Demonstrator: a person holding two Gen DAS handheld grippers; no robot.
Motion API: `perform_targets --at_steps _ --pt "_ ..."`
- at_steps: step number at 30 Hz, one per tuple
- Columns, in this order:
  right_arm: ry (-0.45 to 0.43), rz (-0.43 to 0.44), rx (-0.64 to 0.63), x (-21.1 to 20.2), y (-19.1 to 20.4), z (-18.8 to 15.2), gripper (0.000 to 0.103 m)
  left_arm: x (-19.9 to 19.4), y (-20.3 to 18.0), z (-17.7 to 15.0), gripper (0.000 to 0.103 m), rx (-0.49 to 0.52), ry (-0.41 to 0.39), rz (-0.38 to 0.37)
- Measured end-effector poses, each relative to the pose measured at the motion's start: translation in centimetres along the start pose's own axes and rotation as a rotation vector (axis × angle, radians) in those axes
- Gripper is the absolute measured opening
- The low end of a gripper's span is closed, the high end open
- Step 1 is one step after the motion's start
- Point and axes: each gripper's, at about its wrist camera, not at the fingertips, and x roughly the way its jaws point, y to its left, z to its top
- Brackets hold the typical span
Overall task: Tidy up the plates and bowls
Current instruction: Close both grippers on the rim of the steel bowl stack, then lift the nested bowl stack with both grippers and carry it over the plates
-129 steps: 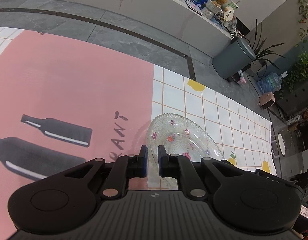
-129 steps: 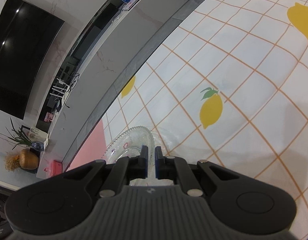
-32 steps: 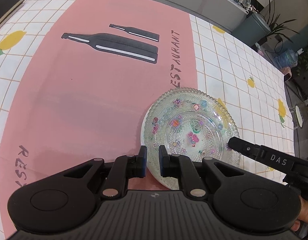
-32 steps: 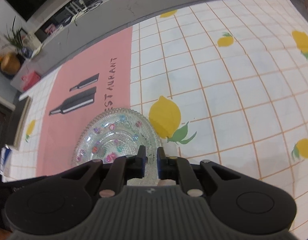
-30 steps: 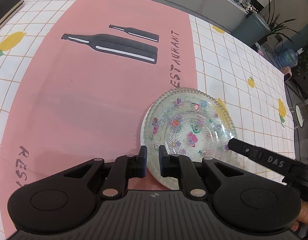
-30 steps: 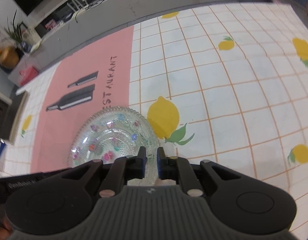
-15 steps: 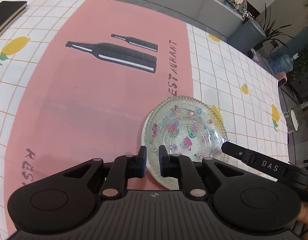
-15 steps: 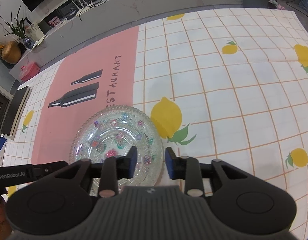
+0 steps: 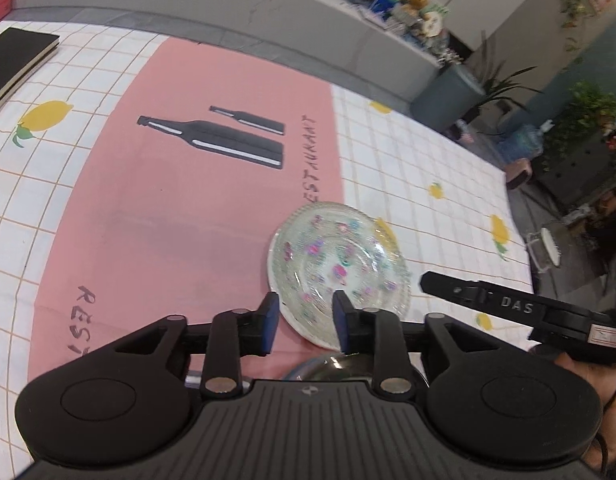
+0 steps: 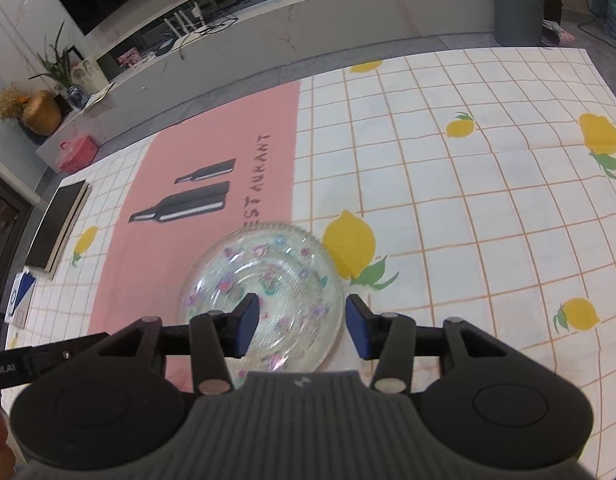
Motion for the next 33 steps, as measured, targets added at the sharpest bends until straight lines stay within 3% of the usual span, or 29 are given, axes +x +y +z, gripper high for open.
perform_targets --at_steps 3,6,8,11,15,21,27,33 --pt "-0.014 0.021 -0.019 -1.1 0.7 -1.0 0.055 -1.2 0.1 -1.2 0.050 0.019 -0.029 -0.033" --pt "-0.030 0.049 -0.024 -2.0 1.5 -2.0 0.066 -2.2 0.6 -2.6 0.051 0.015 -0.039 -0.077" --pt "-0.024 0.072 -0.022 -2.3 2.0 -2.7 0.067 -2.7 0.8 -3.5 0.051 0.015 -0.045 -0.093" --pt "-0.005 0.106 -0.034 -2.5 3.0 -4.0 0.072 -3.0 0.7 -4.7 0.051 0.027 -0.042 -0.095" --pt "0.005 0.098 -0.057 -2.5 4.3 -5.9 0.080 -3.4 0.1 -6.3 0.059 0.073 -0.073 -0.070" --pt "0.026 0.061 -0.052 -2.3 4.7 -7.8 0.082 -3.6 -0.3 -7.6 0.067 0.146 -0.106 -0.050" --pt "0.073 -0.003 -0.051 -1.1 4.3 -9.2 0.082 -1.9 0.6 -8.2 0.068 0.113 -0.053 -0.045" --pt "0.122 0.002 0.011 0.6 3.9 -9.5 0.081 -0.8 0.5 -8.7 0.069 0.124 0.007 -0.002"
